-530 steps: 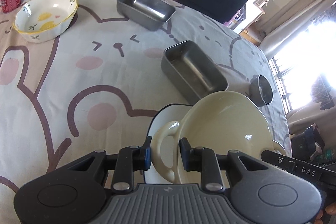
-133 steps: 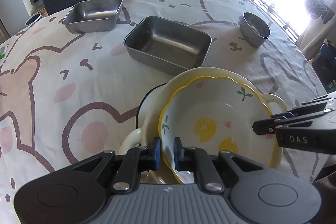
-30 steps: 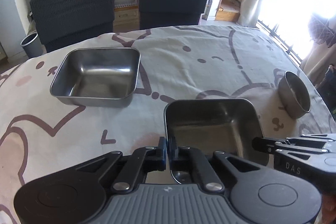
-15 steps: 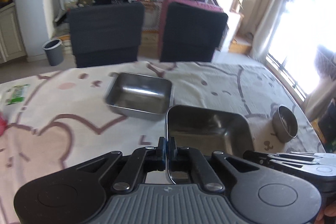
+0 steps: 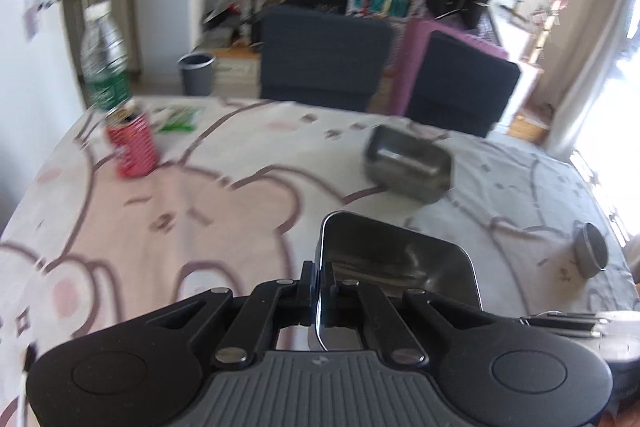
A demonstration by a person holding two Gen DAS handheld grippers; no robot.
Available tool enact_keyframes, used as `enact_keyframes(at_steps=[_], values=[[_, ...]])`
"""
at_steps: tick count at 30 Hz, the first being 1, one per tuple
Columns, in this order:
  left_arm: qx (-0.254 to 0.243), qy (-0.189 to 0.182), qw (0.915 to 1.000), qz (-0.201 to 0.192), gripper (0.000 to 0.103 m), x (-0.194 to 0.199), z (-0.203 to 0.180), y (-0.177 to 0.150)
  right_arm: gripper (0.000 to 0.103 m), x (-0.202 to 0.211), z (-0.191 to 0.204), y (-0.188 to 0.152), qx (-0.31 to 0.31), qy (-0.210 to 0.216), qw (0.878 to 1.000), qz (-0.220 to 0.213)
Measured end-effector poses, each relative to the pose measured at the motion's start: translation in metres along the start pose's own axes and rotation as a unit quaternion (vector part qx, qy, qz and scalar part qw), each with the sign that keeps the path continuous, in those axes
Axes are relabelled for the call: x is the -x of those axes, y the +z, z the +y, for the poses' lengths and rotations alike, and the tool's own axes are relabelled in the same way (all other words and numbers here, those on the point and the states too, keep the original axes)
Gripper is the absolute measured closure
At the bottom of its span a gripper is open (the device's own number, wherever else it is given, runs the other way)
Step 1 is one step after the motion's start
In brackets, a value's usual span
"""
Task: Organize plates and bowls
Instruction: 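Carry the steel tray beside the plate stack and lower it with both tools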
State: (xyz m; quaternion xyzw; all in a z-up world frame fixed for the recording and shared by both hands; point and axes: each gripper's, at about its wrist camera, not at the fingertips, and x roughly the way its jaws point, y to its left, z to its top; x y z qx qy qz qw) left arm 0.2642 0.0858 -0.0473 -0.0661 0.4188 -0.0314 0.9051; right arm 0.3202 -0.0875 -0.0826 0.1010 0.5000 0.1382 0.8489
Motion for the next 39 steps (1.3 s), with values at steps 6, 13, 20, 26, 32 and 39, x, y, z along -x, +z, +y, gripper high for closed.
enact_keyframes(at_steps=[6, 13, 20, 26, 32, 39], values=[[-0.008, 0.031, 0.9987, 0.04, 0.101, 0.001, 0.026, -0.013, 0.095, -0.018, 0.036, -0.017, 0.025, 0.003, 0.999, 0.031], [-0.034, 0.05, 0.9927, 0.104, 0.101, -0.015, 0.044, -0.031, 0.095, -0.033, 0.059, -0.029, 0.066, -0.003, 0.996, 0.063], [-0.051, 0.061, 0.9885, 0.129, 0.101, -0.029, 0.041, -0.035, 0.095, -0.045, 0.063, -0.031, 0.083, -0.019, 0.993, 0.087], [-0.054, 0.068, 0.9857, 0.145, 0.101, -0.042, 0.041, -0.036, 0.094, -0.055, 0.065, -0.029, 0.092, -0.025, 0.991, 0.098], [-0.061, 0.073, 0.9834, 0.154, 0.1, -0.048, 0.038, -0.037, 0.094, -0.061, 0.067, -0.029, 0.096, -0.034, 0.989, 0.108], [-0.064, 0.073, 0.9819, 0.162, 0.1, -0.052, 0.039, -0.037, 0.094, -0.066, 0.069, -0.031, 0.107, -0.032, 0.986, 0.122]])
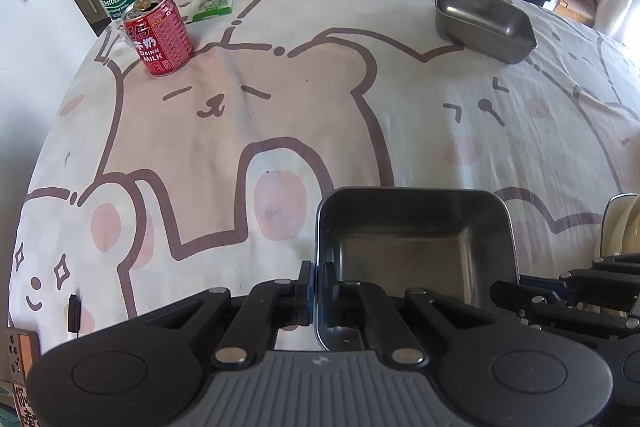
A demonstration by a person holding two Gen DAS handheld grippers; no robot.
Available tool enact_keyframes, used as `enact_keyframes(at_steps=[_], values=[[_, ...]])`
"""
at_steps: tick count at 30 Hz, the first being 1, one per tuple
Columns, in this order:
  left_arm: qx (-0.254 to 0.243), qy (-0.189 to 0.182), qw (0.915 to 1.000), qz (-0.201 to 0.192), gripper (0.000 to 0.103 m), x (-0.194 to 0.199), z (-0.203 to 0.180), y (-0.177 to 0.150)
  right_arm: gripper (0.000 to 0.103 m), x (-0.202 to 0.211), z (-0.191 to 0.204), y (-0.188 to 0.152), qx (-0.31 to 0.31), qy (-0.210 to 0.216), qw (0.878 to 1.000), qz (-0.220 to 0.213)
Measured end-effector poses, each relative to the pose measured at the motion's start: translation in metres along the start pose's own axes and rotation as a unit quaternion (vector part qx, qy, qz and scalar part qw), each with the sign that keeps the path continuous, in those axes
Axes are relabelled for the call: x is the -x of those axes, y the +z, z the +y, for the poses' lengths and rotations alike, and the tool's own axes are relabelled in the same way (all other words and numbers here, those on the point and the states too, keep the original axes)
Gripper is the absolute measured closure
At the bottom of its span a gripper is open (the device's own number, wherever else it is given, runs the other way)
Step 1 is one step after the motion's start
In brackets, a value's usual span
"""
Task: Organize plates and bowls
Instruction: 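Carry the steel tray beside the plate stack and lower it with both tools, then open both tools to release the steel tray rim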
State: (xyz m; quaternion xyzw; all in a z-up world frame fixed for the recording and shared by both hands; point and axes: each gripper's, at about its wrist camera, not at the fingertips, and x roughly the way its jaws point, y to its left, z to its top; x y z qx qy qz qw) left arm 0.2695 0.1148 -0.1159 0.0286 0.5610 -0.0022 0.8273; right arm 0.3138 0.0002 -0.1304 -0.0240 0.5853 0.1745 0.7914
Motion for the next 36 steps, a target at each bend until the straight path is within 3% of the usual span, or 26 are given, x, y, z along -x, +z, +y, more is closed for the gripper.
enact_keyframes(at_steps=[16, 22, 27, 31, 33, 35, 36], values=[[-0.005, -0.006, 0.9999, 0.014, 0.094, -0.002, 0.002, -0.004, 0.091, -0.004, -0.014, 0.002, -0.045, 0.022, 0.999, 0.007], [-0.009, -0.011, 0.9997, 0.021, 0.078, -0.001, 0.002, -0.006, 0.084, -0.002, -0.019, 0.002, -0.062, 0.03, 0.998, 0.003], [-0.012, -0.013, 0.9996, 0.023, 0.072, 0.002, 0.003, -0.008, 0.08, 0.001, -0.024, 0.002, -0.074, 0.031, 0.997, -0.007], [-0.011, -0.015, 0.9996, 0.021, 0.061, 0.004, 0.004, -0.01, 0.07, 0.005, -0.024, 0.001, -0.074, 0.036, 0.997, -0.013], [-0.009, -0.016, 0.9996, 0.019, 0.054, 0.007, 0.005, -0.01, 0.065, 0.007, -0.024, 0.0, -0.07, 0.036, 0.997, -0.017], [-0.007, -0.016, 0.9997, 0.015, 0.036, 0.01, 0.006, -0.011, 0.059, 0.01, -0.024, 0.0, -0.068, 0.036, 0.997, -0.021], [-0.005, -0.015, 0.9998, 0.012, 0.03, 0.011, 0.007, -0.011, 0.051, 0.012, -0.025, -0.001, -0.065, 0.035, 0.997, -0.024]])
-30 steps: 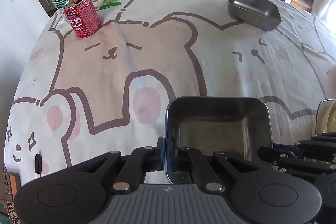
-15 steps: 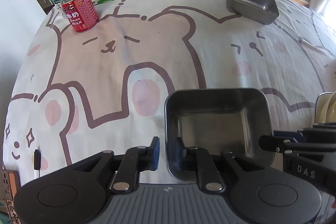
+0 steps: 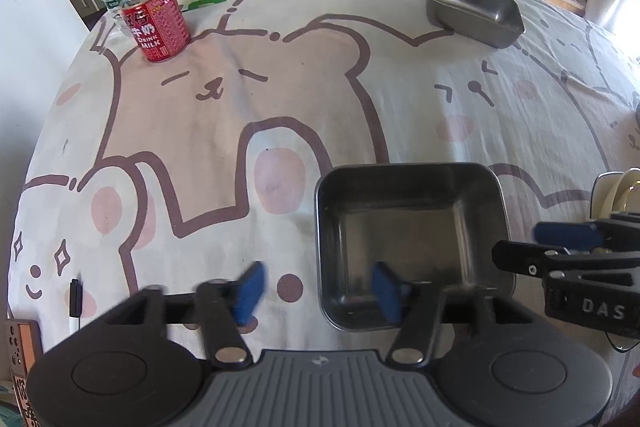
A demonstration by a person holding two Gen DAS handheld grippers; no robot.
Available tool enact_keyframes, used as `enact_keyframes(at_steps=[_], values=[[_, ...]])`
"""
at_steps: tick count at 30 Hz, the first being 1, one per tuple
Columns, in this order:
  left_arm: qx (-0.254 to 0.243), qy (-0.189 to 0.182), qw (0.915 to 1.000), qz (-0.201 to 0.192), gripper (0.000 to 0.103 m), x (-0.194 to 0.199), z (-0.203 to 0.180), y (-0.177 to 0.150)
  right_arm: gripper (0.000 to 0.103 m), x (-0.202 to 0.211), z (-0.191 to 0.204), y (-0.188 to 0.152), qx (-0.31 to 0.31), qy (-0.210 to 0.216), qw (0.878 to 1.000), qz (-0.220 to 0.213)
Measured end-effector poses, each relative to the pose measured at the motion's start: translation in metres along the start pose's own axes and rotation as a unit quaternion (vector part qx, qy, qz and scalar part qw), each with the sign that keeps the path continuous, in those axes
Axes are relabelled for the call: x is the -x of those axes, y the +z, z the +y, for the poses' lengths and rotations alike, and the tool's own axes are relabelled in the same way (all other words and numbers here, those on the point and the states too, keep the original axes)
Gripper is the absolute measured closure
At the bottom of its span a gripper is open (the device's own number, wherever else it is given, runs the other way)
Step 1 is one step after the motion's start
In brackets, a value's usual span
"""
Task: Organize plates and bowls
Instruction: 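Open both tools to release the steel tray rim, then move both tools to the smaller stainless steel square tray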
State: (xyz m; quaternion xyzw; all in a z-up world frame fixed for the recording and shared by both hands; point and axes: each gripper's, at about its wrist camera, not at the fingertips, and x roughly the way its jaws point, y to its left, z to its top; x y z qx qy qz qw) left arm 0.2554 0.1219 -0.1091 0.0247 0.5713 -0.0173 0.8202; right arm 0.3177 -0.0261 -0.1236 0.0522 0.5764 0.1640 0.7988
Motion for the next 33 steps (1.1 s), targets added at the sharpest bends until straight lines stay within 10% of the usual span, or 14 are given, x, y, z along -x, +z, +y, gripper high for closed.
enact_keyframes(at_steps=[5, 12, 28, 33], values=[[0.018, 0.007, 0.9994, -0.027, 0.006, 0.009, 0.006, 0.003, 0.025, 0.016, -0.007, 0.002, 0.009, 0.001, 1.0, -0.028], [0.039, 0.028, 0.9921, -0.116, 0.0, 0.029, 0.003, 0.02, 0.0, 0.048, -0.038, 0.015, -0.017, 0.008, 0.993, -0.114], [0.014, 0.006, 0.9757, -0.218, 0.0, -0.017, -0.082, 0.147, 0.0, 0.041, -0.168, 0.091, -0.216, -0.016, 0.944, -0.247], [-0.013, 0.001, 0.976, -0.217, 0.0, -0.054, -0.107, 0.193, 0.002, 0.017, -0.181, 0.117, -0.2, -0.031, 0.951, -0.235]])
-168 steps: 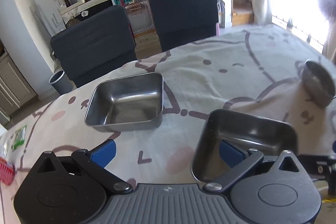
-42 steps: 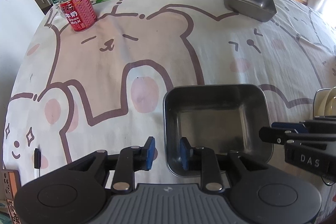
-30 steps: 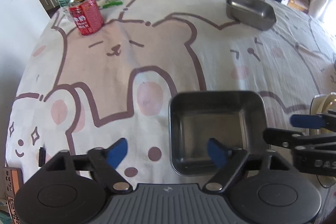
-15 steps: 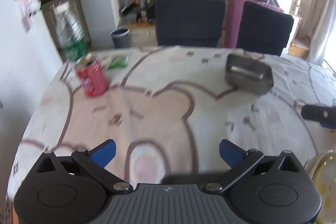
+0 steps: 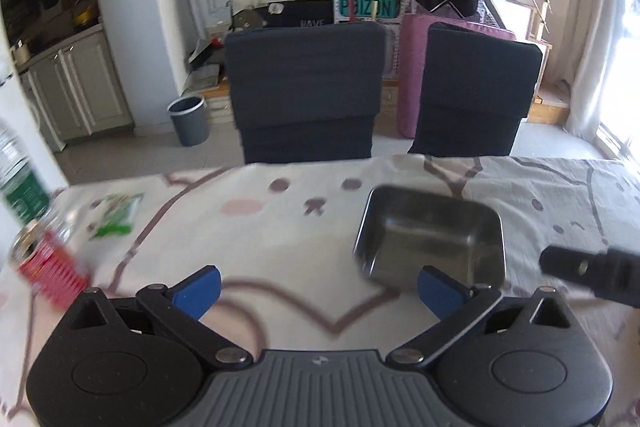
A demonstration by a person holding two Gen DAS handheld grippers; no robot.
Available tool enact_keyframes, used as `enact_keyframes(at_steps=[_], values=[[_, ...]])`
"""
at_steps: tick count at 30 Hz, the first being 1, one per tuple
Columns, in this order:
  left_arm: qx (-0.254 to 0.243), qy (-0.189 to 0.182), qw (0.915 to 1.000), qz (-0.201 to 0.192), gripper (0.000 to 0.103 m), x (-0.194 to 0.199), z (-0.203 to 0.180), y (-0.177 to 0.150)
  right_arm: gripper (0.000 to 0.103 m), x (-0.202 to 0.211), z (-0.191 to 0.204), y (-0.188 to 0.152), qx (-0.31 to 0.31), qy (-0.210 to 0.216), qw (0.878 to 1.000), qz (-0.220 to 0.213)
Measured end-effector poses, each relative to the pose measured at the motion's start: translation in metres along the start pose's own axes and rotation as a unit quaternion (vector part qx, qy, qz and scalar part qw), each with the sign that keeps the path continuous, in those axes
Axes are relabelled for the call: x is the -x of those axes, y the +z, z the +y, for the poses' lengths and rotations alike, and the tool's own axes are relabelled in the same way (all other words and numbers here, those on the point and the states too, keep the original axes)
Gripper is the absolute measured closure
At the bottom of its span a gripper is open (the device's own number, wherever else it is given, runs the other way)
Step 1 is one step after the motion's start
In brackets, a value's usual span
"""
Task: Organize plates and bowls
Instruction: 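Move both tools to the smaller stainless steel square tray, then close both tools on the rim of the smaller steel tray, then lift the smaller steel tray and carry it toward the larger tray with both tools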
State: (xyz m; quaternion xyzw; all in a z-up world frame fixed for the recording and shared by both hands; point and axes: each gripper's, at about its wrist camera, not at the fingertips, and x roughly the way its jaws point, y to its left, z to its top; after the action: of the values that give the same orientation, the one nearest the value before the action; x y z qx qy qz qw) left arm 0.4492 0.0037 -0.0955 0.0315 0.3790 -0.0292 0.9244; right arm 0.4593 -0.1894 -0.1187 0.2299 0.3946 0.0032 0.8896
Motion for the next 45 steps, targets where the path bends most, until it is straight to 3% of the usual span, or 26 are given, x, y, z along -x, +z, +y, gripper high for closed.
enact_keyframes(at_steps=[6, 11, 13, 15, 18, 20, 21, 22, 24, 29, 33, 45], values=[[0.024, -0.008, 0.9997, 0.0, 0.0, -0.055, -0.013, 0.004, 0.02, -0.043, -0.003, 0.012, -0.015, 0.023, 0.999, 0.019], [-0.001, 0.036, 0.9993, -0.005, 0.0, -0.078, -0.014, 0.005, 0.037, -0.067, -0.001, 0.007, -0.007, 0.023, 0.999, 0.037], [-0.017, 0.06, 0.998, -0.011, 0.003, -0.084, -0.012, 0.002, 0.057, -0.074, -0.004, 0.007, -0.007, 0.011, 0.999, 0.041], [-0.029, 0.062, 0.9975, -0.016, 0.005, -0.087, -0.009, 0.001, 0.063, -0.078, -0.008, 0.006, -0.006, -0.001, 0.999, 0.04], [-0.016, 0.017, 0.9997, -0.01, 0.028, -0.087, -0.001, -0.002, 0.065, -0.077, -0.014, 0.006, 0.004, 0.018, 0.999, 0.033], [-0.002, -0.02, 0.9998, -0.003, 0.061, -0.084, 0.0, 0.0, 0.078, -0.074, -0.012, 0.006, 0.01, 0.034, 0.999, 0.032], [-0.001, -0.031, 0.9995, 0.001, 0.069, -0.083, -0.001, 0.0, 0.09, -0.073, -0.009, 0.006, 0.012, 0.04, 0.999, 0.033], [-0.005, -0.037, 0.9993, 0.005, 0.085, -0.081, -0.004, 0.001, 0.093, -0.071, -0.004, 0.006, 0.017, 0.04, 0.999, 0.033], [-0.014, -0.041, 0.999, 0.013, 0.097, -0.078, -0.01, 0.0, 0.094, -0.068, 0.004, 0.004, 0.037, 0.031, 0.998, 0.031], [0.011, -0.07, 0.9973, 0.021, 0.099, -0.063, -0.008, -0.001, 0.097, -0.06, 0.003, 0.005, 0.038, 0.021, 0.999, 0.033], [0.023, -0.072, 0.9971, 0.007, 0.1, -0.035, -0.008, 0.0, 0.098, -0.042, 0.004, 0.008, 0.036, 0.026, 0.999, 0.022], [0.009, -0.069, 0.9963, -0.051, 0.102, 0.079, -0.015, 0.007, 0.098, 0.053, 0.019, 0.007, 0.053, 0.054, 0.996, -0.036]])
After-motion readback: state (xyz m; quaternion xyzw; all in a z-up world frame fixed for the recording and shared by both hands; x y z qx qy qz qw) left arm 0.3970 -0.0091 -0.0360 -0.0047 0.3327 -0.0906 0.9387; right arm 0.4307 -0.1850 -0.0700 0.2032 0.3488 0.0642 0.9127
